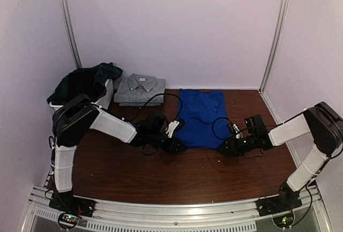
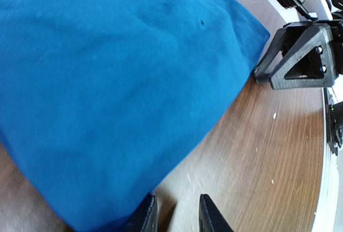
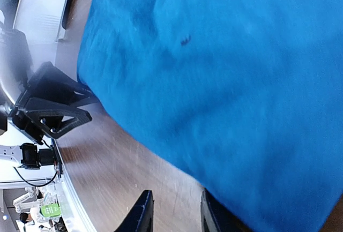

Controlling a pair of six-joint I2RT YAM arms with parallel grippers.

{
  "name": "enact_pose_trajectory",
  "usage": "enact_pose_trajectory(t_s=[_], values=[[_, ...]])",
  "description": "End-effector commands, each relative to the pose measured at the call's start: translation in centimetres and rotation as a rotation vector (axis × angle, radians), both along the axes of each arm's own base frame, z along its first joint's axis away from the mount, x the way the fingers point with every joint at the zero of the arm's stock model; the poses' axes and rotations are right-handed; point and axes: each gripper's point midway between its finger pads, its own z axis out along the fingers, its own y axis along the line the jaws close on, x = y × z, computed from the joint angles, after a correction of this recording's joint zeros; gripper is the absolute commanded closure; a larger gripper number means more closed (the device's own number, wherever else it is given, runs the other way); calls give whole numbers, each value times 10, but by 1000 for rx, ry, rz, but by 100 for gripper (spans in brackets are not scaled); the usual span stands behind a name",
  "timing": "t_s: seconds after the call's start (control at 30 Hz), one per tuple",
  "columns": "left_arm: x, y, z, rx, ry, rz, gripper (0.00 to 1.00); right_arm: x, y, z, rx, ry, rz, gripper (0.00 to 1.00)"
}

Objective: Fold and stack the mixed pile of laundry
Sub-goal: Smooth out the 2/3-rectangle-folded T-shirt at the center of the board, then pick up the 2/3-rectangle-folded T-shirt from the center of the board.

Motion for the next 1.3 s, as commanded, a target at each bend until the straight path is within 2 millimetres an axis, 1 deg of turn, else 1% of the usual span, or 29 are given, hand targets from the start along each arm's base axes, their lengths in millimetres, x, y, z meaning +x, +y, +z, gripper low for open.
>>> enact_pose_trajectory(t_s=[0.0, 0.07, 0.1, 0.13, 0.2, 0.3, 0.4, 0.47, 0.6, 0.67, 0.73, 0.8, 0.9, 0.97, 1.0, 1.17, 1.2, 1.27], values=[[-9, 23, 2, 41, 2, 31, 72, -11, -11, 18, -31, -12, -14, 67], [-9, 28, 14, 41, -28, 40, 71, -8, -16, 35, -51, -57, -32, 65], [-7, 30, 22, 40, -43, 51, 71, -6, -21, 40, -66, -62, -50, 65], [-5, 34, 24, 48, -44, 64, 71, -5, -27, 42, -76, -62, -68, 65], [2, 39, 30, 34, -33, 91, 70, -2, -39, 38, -96, -43, -103, 64], [16, 50, 28, 27, -1, 147, 69, 2, -53, 26, -126, -5, -146, 65], [26, 56, 26, 30, 8, 173, 66, 7, -59, 21, -134, 3, -169, 64], [29, 53, 24, 25, 14, 163, 64, 13, -59, 20, -136, -6, -174, 62], [34, 40, 24, -7, 22, 141, 61, 22, -57, 10, -126, 10, -168, 60], [36, 33, 23, -24, 34, 128, 59, 23, -55, 6, -119, 24, -159, 59], [35, 29, 19, -35, 53, 120, 59, 22, -54, 1, -120, 40, -151, 59], [32, 28, 12, -39, 75, 113, 62, 20, -53, -5, -122, 55, -141, 61], [22, 29, 4, -33, 98, 93, 66, 17, -51, -11, -116, 62, -127, 66], [16, 30, 0, -28, 108, 82, 72, 14, -51, -13, -110, 69, -123, 72], [15, 30, -2, -29, 110, 80, 77, 12, -51, -14, -108, 72, -123, 76], [13, 25, 5, -58, 101, 62, 99, 8, -50, -10, -92, 72, -119, 95], [12, 24, 7, -65, 99, 54, 100, 7, -50, -8, -91, 72, -118, 100], [7, 22, 10, -74, 97, 39, 100, 4, -48, -4, -87, 65, -112, 100]])
